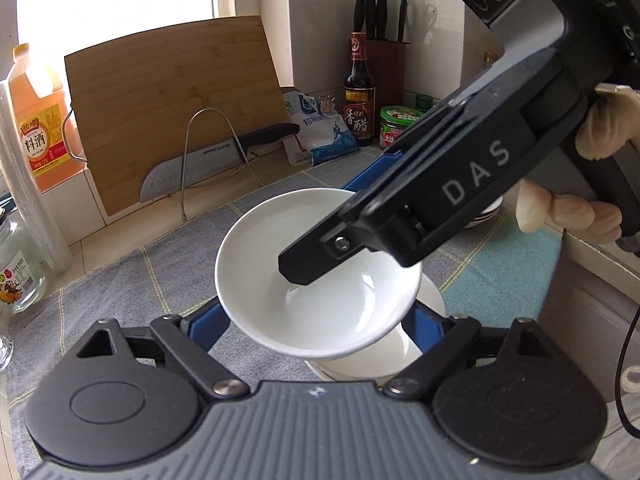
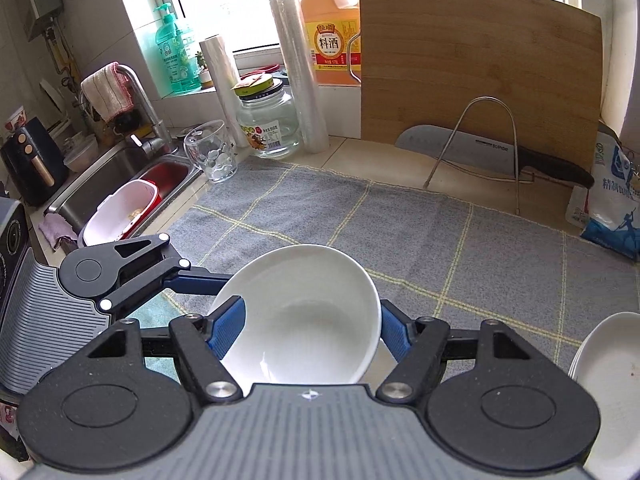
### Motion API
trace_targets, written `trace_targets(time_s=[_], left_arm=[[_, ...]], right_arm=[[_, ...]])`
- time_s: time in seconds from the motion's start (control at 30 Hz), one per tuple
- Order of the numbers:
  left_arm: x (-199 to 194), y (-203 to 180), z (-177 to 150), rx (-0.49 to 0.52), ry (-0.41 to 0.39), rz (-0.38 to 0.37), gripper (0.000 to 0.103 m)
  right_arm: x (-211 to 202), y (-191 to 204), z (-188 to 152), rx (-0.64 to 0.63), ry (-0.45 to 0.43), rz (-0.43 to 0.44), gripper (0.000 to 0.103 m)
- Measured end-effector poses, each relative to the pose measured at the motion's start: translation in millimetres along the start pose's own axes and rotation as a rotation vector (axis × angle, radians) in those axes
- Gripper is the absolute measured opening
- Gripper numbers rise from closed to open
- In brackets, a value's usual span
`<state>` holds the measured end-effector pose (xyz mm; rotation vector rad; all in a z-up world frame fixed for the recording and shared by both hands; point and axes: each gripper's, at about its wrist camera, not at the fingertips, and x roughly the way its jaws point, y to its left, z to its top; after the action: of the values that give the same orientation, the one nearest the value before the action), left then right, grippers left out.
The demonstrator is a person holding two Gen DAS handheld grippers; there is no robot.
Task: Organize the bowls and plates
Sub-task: 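Carry the bowl with the right tool and lower it onto the bowl stack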
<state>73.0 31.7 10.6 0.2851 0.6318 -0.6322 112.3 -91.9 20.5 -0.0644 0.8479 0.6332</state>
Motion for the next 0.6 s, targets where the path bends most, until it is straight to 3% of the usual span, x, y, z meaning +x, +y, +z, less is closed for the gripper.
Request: trace_targets(time_s=[0.3,0.6], left_arm=[[20,-16,1,-0.003,0.037,-0.066,0.091],[27,-18,0,0.008,0.081,-0.079,0.091]], right_arm=[[-5,-22,-20,0.054,0.023,-0.036,0.077],[0,-31,-30,0.095,0.037,-0.015,0.077]])
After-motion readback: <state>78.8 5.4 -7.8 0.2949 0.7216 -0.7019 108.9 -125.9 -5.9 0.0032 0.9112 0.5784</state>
